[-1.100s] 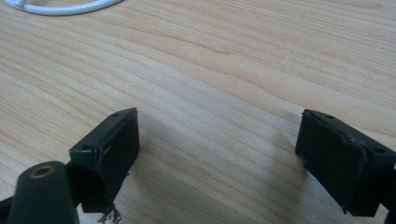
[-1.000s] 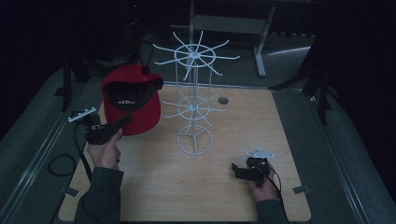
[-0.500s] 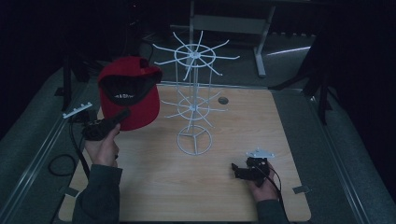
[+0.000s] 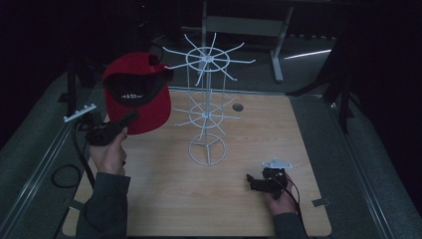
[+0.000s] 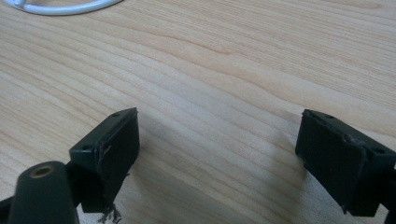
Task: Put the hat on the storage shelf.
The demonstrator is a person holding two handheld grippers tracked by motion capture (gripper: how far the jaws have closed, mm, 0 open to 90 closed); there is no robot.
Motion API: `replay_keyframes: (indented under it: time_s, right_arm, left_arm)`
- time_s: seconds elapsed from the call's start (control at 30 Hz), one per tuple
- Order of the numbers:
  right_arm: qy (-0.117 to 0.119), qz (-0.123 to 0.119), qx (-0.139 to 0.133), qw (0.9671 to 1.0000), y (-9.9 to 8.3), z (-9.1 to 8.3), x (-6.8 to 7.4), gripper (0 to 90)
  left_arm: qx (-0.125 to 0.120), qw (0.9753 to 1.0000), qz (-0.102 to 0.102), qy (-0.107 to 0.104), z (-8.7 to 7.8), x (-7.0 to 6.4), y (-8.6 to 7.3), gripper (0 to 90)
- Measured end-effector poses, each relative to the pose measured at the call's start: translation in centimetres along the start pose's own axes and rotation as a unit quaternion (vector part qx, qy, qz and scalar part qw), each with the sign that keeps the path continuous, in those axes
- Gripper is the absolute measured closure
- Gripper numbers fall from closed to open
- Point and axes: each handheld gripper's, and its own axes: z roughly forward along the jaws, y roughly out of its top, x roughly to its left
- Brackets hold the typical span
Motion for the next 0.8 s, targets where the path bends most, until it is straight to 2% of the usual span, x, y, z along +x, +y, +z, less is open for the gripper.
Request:
replay_keyframes:
  time_s: [0.43, 0.8]
  right_arm:
    - [0.000, 0.000, 0.000, 1.0000, 0.0, 0.0, 0.0, 13.4]
    - [0.000, 0.000, 0.000, 1.0000, 0.0, 0.0, 0.0, 13.4]
  left_arm:
    - [-0.007, 0.9999, 0.006, -0.010, 0.0, -0.9, 0.7, 83.4]
    - [-0.023, 0.9996, 0.008, -0.017, -0.3, -1.6, 1.6, 83.4]
